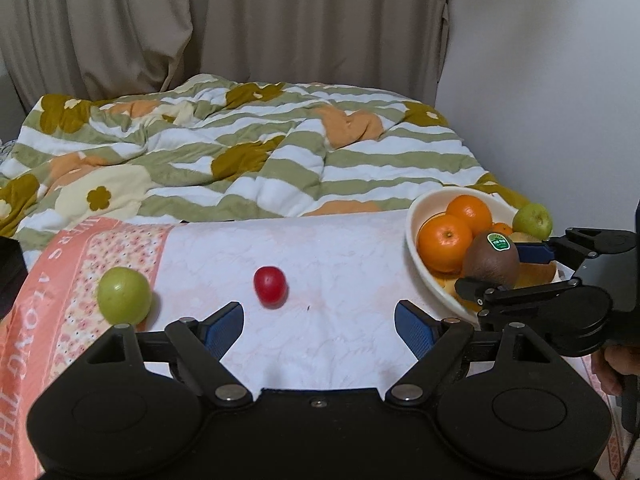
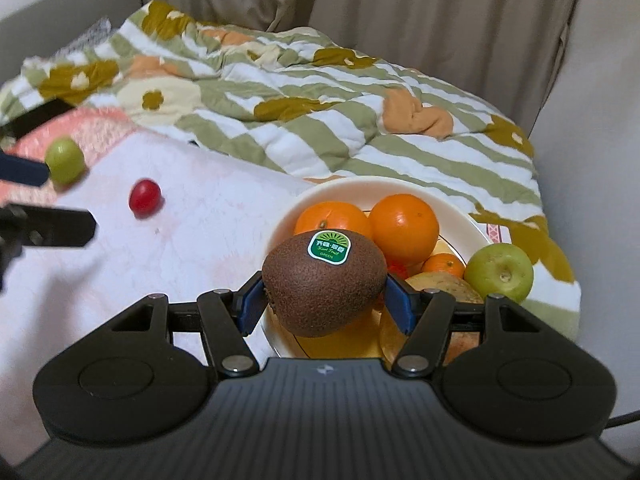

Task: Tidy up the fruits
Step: 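Carry both fruits to the bowl and release the mandarin from the left tool, then lower the kiwi into the bowl and open the right tool, then move both open tools back over the last green apple and tomato, then grasp the green apple with the left tool while the right tool grasps the red tomato, then carry both fruits into the white bowl and open both tools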

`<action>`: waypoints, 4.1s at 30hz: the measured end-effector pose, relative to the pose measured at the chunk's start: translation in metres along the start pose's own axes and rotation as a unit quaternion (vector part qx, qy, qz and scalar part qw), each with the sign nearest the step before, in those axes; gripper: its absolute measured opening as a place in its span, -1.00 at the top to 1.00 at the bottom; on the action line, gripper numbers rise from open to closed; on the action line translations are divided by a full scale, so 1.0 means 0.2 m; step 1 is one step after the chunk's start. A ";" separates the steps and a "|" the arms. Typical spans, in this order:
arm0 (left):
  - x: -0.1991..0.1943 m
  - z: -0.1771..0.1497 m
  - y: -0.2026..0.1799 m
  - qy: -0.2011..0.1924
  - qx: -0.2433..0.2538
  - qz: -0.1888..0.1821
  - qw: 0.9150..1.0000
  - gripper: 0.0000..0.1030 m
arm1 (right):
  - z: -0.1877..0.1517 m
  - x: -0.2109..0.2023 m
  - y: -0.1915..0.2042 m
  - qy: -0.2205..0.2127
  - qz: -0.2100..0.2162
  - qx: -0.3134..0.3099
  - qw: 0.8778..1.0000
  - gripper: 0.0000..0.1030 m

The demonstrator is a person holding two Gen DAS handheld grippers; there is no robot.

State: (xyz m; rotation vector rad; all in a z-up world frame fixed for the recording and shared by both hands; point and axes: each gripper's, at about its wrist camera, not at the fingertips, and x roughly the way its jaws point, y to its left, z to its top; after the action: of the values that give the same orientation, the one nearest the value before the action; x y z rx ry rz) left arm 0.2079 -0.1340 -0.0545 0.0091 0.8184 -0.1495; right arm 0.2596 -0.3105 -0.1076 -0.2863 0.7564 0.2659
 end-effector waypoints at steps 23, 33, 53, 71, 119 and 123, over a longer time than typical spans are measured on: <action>-0.23 -0.05 0.02 -0.044 -0.030 0.014 0.998 -0.68 | -0.05 -0.20 0.05 -0.035 -0.036 -0.018 0.999 -0.95; -0.50 -0.14 0.09 -0.084 -0.065 0.066 0.992 -0.81 | -0.03 -0.45 0.04 -0.044 0.009 0.015 0.999 -0.95; -0.47 -0.06 0.73 -0.060 -0.018 0.094 0.994 -0.97 | 0.34 -0.47 0.39 -0.025 0.042 0.117 0.992 -1.00; 0.13 0.04 1.04 0.034 0.050 -0.042 0.997 -0.97 | 0.41 0.08 0.67 0.062 -0.025 0.200 0.978 -1.00; 0.16 0.02 1.04 0.026 0.015 -0.066 0.997 -0.16 | 0.49 0.26 0.84 0.061 -0.002 0.143 0.988 0.14; 0.05 0.01 1.00 0.005 0.013 -0.069 0.998 -0.16 | 0.48 0.11 0.81 0.043 -0.006 0.148 0.988 0.14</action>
State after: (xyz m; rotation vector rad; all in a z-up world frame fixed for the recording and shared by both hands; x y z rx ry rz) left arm 0.2429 0.0622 -0.0699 -0.0224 0.8266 -0.2908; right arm 0.2813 -0.1234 -0.0831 -0.0220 0.8674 0.1272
